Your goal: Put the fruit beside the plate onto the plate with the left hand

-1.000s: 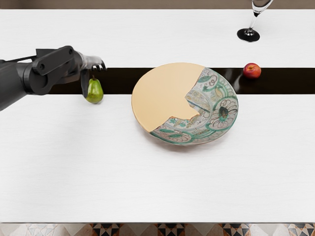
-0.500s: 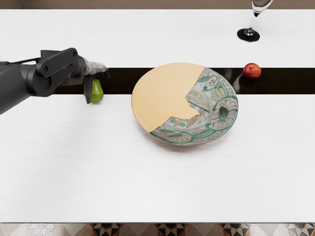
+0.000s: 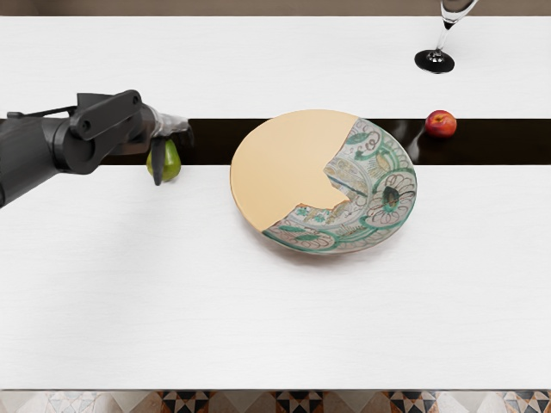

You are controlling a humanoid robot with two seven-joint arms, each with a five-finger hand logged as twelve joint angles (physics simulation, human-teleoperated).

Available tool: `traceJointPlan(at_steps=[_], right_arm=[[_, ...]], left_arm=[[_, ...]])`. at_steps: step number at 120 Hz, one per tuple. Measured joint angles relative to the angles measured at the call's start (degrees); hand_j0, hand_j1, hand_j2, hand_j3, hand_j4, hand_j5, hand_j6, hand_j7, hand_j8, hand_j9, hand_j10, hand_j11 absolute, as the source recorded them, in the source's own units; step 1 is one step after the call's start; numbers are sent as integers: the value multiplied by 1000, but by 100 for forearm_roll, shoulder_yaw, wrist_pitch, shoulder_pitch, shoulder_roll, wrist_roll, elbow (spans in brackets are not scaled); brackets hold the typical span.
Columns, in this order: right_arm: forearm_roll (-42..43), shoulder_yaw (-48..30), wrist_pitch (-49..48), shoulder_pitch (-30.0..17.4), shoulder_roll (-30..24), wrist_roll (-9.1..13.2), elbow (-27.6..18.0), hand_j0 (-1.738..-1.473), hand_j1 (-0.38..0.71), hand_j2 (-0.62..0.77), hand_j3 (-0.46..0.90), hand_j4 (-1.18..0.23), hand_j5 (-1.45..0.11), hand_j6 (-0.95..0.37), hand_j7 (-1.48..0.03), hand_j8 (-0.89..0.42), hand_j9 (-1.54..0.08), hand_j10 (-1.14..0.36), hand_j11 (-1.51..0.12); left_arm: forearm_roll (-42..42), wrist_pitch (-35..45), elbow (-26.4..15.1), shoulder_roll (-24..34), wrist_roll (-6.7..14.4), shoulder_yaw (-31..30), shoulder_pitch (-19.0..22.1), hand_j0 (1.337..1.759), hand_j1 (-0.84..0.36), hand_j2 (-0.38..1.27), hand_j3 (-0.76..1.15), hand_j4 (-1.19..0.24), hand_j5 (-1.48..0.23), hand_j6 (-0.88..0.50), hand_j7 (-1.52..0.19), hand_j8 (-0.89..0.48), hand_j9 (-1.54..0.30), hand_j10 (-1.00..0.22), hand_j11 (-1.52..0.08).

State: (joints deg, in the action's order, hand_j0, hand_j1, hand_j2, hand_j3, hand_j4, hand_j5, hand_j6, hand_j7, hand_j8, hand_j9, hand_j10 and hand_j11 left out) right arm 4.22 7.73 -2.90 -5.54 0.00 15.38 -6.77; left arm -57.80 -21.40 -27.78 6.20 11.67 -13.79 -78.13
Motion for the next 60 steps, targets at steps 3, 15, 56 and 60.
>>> traceJointPlan(at_steps=[3,15,56,60], right_arm=[[0,0,0,0,0,0,0,-1658,-349,0,0,0,0,0,0,0,0,0,0],[0,0,0,0,0,0,1,-1658,-349,0,0,0,0,0,0,0,0,0,0],[0,0,0,-4,0,0,1,-1658,-349,0,0,0,0,0,0,0,0,0,0],[0,0,0,-5,0,0,0,-1658,-349,0,0,0,0,0,0,0,0,0,0]], left_arm=[[-2,1,0,-4,4,-21,0,1658,-2,59,0,-295,-380,-295,-380,-295,-381,-294,-381],[-30,1,6,-5,18,-84,2,1658,-23,65,0,-329,-397,-330,-396,-322,-408,-322,-407],[-116,-38,17,3,38,-164,7,1658,-123,94,0,-465,-484,-469,-483,-440,-531,-441,-529],[-120,-72,20,3,39,-166,0,1658,-148,97,0,-481,-518,-454,-511,-443,-558,-462,-556]])
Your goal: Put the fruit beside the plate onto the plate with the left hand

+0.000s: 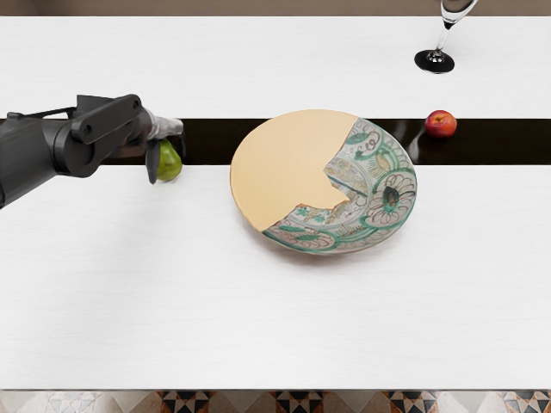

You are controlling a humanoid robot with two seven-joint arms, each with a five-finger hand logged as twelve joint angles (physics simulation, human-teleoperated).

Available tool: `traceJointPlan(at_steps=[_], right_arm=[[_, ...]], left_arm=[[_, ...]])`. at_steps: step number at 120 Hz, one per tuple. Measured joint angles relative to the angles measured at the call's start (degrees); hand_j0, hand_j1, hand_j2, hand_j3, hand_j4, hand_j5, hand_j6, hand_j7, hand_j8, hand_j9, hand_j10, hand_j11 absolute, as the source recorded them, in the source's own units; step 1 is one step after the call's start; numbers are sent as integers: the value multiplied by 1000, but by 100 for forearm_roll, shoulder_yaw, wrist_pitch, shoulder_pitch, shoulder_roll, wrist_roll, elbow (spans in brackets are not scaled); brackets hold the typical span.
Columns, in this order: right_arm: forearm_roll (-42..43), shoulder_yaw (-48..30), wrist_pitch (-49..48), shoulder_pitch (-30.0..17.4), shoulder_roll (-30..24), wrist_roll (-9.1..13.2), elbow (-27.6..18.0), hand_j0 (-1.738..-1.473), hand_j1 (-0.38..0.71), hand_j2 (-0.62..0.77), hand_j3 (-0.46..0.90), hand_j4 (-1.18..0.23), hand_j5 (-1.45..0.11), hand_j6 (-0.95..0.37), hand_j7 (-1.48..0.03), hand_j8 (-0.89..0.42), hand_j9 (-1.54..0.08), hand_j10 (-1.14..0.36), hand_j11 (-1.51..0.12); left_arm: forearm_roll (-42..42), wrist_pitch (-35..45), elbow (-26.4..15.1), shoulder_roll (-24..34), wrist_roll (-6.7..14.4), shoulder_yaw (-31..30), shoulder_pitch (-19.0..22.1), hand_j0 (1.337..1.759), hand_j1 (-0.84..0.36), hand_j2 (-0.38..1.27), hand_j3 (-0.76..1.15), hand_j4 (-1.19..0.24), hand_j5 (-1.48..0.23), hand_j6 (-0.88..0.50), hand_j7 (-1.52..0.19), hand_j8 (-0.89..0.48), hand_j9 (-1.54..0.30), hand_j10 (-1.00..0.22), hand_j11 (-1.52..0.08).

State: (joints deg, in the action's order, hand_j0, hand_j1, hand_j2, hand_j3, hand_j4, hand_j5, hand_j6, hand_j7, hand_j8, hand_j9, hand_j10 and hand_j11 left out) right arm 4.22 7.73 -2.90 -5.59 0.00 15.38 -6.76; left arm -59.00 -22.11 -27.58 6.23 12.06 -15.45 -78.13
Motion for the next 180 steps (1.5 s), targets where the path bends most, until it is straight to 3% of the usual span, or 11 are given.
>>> traceJointPlan(at_steps=[20,76,91,142,154,180], right_arm=[[0,0,0,-27,0,0,2,-1658,-349,0,0,0,0,0,0,0,0,0,0],[0,0,0,-30,0,0,1,-1658,-349,0,0,0,0,0,0,0,0,0,0],[0,0,0,-30,0,0,1,-1658,-349,0,0,0,0,0,0,0,0,0,0],[0,0,0,-30,0,0,1,-1658,-349,0,0,0,0,0,0,0,0,0,0],[0,0,0,-26,0,0,1,-1658,-349,0,0,0,0,0,0,0,0,0,0],[0,0,0,-29,0,0,1,-1658,-349,0,0,0,0,0,0,0,0,0,0]], left_arm=[[12,-117,6,0,3,-1,7,1657,-233,131,0,-533,-666,-370,-639,-441,-672,-536,-671],[46,-349,-5,9,10,9,-34,1654,-314,222,-1,-394,-932,-199,-884,-327,-853,-637,-854],[118,-402,-27,60,11,3,-69,1655,-291,397,0,-546,-925,-319,-904,-423,-881,-662,-881],[328,-799,-129,292,6,55,-480,1655,-241,372,0,-606,-930,-346,-934,-440,-907,-704,-911],[470,-883,-441,650,21,54,-783,1655,-237,372,0,-609,-935,-348,-948,-446,-911,-714,-921],[784,-1012,-932,772,91,89,-1136,1655,-235,371,0,-599,-951,-339,-960,-441,-915,-709,-929]])
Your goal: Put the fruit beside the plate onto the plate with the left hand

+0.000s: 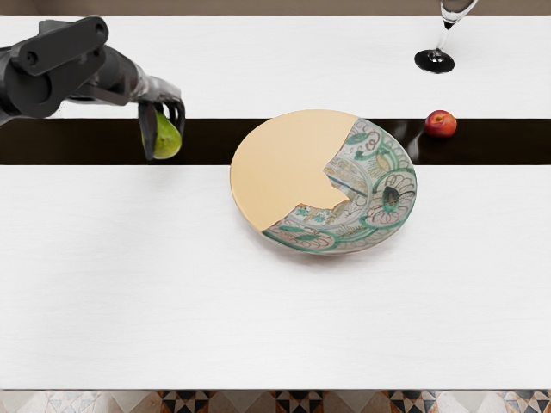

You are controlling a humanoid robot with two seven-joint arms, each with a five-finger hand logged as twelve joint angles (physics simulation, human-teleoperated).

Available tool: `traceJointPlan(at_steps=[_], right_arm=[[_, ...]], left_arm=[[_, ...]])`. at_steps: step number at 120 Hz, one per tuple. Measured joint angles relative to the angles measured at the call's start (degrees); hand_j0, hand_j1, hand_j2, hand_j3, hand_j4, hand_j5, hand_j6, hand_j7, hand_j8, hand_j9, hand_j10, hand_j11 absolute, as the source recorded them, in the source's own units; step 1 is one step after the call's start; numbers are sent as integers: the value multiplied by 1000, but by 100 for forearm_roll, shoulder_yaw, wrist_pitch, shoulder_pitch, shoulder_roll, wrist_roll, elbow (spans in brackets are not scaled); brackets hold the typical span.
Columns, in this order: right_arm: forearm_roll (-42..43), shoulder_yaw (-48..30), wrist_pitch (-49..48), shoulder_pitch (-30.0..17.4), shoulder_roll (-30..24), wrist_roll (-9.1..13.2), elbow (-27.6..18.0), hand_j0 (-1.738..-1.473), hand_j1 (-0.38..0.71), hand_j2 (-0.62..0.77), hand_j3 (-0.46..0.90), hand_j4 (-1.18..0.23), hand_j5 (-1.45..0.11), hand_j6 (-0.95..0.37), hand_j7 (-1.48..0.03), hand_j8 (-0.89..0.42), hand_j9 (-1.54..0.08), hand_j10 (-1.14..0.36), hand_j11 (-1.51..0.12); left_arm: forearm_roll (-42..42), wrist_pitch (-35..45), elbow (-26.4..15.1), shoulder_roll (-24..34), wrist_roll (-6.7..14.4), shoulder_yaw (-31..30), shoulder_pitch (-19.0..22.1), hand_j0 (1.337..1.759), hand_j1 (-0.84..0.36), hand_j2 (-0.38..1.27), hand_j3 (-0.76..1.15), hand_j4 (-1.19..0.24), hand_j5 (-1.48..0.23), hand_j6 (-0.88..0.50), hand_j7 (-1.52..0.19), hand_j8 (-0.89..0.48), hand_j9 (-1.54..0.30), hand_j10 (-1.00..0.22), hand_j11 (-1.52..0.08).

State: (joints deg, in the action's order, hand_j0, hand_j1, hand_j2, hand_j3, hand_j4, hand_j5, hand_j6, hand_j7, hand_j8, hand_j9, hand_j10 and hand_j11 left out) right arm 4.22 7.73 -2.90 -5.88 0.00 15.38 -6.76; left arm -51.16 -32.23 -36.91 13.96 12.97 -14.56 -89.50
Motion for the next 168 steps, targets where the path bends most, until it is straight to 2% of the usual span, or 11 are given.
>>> traceJointPlan(at_steps=[6,23,37,49,57,84,110,115,131,161,168], right_arm=[[0,0,0,0,0,0,1,-1658,-349,0,0,0,0,0,0,0,0,0,0],[0,0,0,4,0,0,-1,-1658,-349,0,0,0,0,0,0,0,0,0,0],[0,0,0,2,0,0,0,-1658,-349,0,0,0,0,0,0,0,0,0,0],[0,0,0,0,0,0,-1,-1658,-349,0,0,0,0,0,0,0,0,0,0],[0,0,0,-4,0,0,0,-1658,-349,0,0,0,0,0,0,0,0,0,0],[0,0,0,-17,0,0,0,-1658,-349,0,0,0,0,0,0,0,0,0,0],[0,0,0,-18,0,0,3,-1658,-349,0,0,0,0,0,0,0,0,0,0],[0,0,0,-18,0,0,3,-1658,-349,0,0,0,0,0,0,0,0,0,0],[0,0,0,-19,0,0,6,-1658,-349,0,0,0,0,0,0,0,0,0,0],[0,0,0,-42,0,0,5,-1658,-349,0,0,0,0,0,0,0,0,0,0],[0,0,0,-51,0,0,6,-1658,-349,0,0,0,0,0,0,0,0,0,0]], left_arm=[[89,-24,-109,28,4,8,-144,1656,-240,431,0,-606,-949,-348,-958,-442,-916,-716,-930],[306,-61,-272,-19,36,42,-336,1656,-237,439,0,-619,-948,-360,-955,-443,-927,-727,-933],[400,-82,-329,-76,55,173,-340,1656,-221,387,0,-621,-953,-362,-954,-443,-930,-731,-934],[429,-88,-346,-196,61,333,-341,1656,-246,456,0,-617,-953,-359,-954,-440,-933,-729,-934],[437,-91,-351,-207,62,442,-341,1655,-227,366,0,-596,-957,-338,-961,-432,-936,-713,-938],[434,20,-341,-547,66,733,-305,1655,-211,339,0,-601,-961,-340,-969,-435,-934,-717,-938],[442,385,-303,-880,65,821,-254,1655,-230,398,0,-607,-964,-343,-973,-438,-932,-718,-936],[429,486,-293,-964,64,827,-148,1655,-208,357,0,-617,-957,-353,-969,-458,-932,-729,-938],[452,793,-267,-1076,58,836,27,1656,-252,461,0,-602,-962,-346,-966,-453,-935,-731,-937],[452,1442,-258,-1325,43,863,384,1656,-257,446,0,-600,-957,-346,-960,-450,-936,-720,-940],[460,1578,-257,-1375,36,889,452,1656,-269,492,0,-600,-960,-344,-961,-449,-936,-714,-940]])
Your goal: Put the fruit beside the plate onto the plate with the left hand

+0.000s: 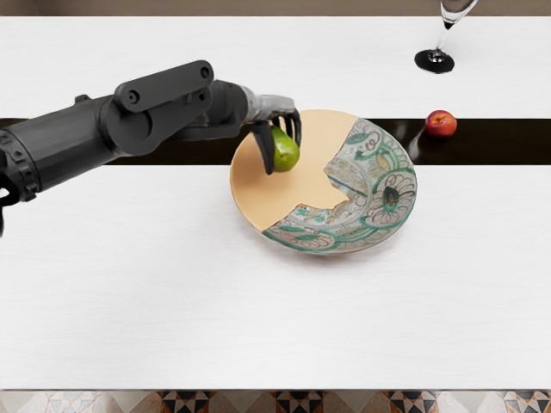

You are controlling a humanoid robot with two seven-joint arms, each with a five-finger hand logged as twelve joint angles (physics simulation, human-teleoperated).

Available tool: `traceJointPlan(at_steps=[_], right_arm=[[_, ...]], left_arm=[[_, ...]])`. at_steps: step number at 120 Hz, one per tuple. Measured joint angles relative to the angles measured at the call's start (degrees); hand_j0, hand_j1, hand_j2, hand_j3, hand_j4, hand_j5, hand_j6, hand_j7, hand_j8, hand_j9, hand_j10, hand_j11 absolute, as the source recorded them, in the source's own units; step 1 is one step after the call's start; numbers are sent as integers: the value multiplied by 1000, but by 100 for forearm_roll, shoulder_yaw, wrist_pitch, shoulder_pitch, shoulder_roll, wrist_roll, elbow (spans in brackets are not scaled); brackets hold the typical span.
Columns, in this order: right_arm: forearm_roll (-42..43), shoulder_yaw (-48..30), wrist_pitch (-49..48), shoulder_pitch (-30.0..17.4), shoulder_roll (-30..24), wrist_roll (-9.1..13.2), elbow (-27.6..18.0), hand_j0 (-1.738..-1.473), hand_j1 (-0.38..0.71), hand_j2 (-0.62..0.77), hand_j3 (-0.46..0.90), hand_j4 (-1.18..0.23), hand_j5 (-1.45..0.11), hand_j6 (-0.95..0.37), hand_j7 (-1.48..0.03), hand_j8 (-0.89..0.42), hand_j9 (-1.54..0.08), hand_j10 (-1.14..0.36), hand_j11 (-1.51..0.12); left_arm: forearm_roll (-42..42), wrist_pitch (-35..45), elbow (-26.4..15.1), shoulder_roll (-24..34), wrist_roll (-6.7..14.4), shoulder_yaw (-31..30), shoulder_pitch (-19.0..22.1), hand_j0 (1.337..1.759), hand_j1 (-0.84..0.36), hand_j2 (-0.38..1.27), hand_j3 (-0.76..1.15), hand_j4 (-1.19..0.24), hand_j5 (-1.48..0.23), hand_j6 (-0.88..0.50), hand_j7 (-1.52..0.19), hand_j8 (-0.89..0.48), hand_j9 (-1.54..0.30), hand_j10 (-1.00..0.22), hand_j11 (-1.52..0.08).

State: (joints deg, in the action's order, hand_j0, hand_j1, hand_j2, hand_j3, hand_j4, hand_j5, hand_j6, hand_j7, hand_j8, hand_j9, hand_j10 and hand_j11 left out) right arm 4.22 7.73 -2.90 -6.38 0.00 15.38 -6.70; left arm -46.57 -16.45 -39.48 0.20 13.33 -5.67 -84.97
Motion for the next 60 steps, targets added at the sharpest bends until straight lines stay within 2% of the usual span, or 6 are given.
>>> traceJointPlan(at_steps=[11,39,60], right_arm=[[0,0,0,-11,0,0,0,-1658,-349,0,0,0,0,0,0,0,0,0,0],[0,0,0,-24,0,0,1,-1658,-349,0,0,0,0,0,0,0,0,0,0],[0,0,0,-44,0,0,1,-1658,-349,0,0,0,0,0,0,0,0,0,0]], left_arm=[[-1,193,2,-20,-9,14,107,1656,-295,527,0,-580,-964,-327,-962,-432,-938,-708,-941],[-23,431,46,-20,-15,-7,351,1656,-250,445,0,-605,-953,-350,-955,-451,-933,-701,-935],[-28,504,73,-20,-21,-40,359,1656,-245,450,0,-617,-941,-362,-945,-462,-923,-693,-925]])
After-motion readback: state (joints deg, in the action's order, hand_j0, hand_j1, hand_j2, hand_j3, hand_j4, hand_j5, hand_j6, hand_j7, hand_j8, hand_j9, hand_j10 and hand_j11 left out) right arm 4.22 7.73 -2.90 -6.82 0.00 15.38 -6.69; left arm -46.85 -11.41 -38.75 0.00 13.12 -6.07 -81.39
